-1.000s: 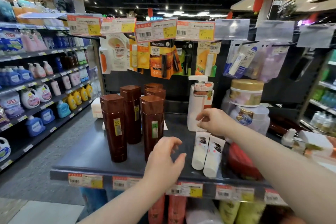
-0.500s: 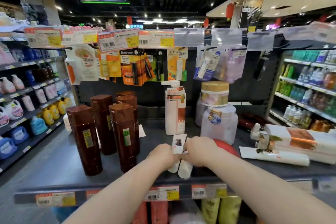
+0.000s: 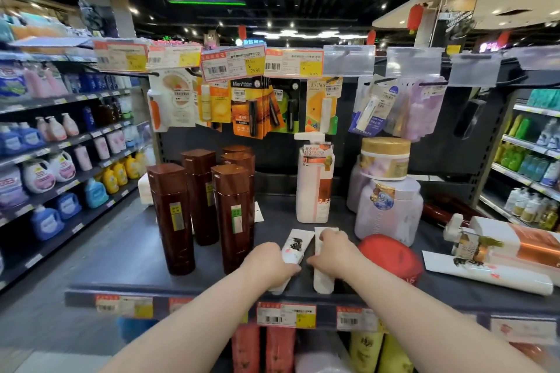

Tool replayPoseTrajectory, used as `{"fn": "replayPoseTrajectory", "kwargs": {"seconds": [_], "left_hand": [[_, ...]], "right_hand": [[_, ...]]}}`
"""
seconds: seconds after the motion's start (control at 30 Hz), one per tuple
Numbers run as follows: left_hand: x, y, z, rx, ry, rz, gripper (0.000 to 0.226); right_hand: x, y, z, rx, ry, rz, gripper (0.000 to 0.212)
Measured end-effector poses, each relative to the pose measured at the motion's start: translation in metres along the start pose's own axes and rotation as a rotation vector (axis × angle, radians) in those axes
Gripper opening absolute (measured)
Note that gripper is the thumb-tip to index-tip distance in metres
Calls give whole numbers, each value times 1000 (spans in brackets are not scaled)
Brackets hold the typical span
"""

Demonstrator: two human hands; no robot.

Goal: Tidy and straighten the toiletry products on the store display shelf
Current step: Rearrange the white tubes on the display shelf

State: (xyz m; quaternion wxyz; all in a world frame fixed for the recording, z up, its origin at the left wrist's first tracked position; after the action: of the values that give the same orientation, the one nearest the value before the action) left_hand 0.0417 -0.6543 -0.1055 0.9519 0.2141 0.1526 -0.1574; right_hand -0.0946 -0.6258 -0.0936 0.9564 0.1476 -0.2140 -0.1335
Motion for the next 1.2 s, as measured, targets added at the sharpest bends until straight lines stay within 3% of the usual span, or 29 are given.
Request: {"fn": "replayPoseTrajectory", "kwargs": {"seconds": [0.17, 0.37, 0.53, 0.63, 0.77, 0.9, 1.03, 1.2], "left_hand": [[4, 5, -1, -22, 228, -8, 43], [-12, 57, 20, -293, 658, -313, 30], [-23, 108, 17, -190, 952, -489, 39], [-22, 139, 22, -130, 1031, -565, 49], [10, 178, 43, -142, 1145, -707, 30], [92, 214, 73, -313, 1249, -730, 27], [191, 245, 101, -488, 1294, -702, 30], [287, 256, 108, -519, 1286, -622, 35]], "right_hand": [[-6, 1, 5, -95, -418, 53, 64], [-9, 43, 40, -330, -934, 306, 68], [-8, 99, 62, -317, -1233, 445, 76], [16, 137, 73, -290, -1261, 572, 78], [67, 183, 72, -296, -1258, 719, 87], [143, 210, 50, -206, -1275, 865, 95], [218, 215, 5, -165, -1207, 881, 86], [278, 206, -61, -181, -1097, 866, 71]]}}
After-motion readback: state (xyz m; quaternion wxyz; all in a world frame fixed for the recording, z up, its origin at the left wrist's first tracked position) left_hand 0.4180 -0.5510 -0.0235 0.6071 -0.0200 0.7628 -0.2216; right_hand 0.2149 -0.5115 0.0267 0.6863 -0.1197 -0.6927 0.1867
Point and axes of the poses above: each hand's wrist, its own y-axis away from the middle knuckle, its own z-axis out of the back of the hand, x = y × z, the point moved 9 cm from there along -y, towards the middle knuckle, and after that the axes turned 15 degrees about x, right-handed, at the moved point
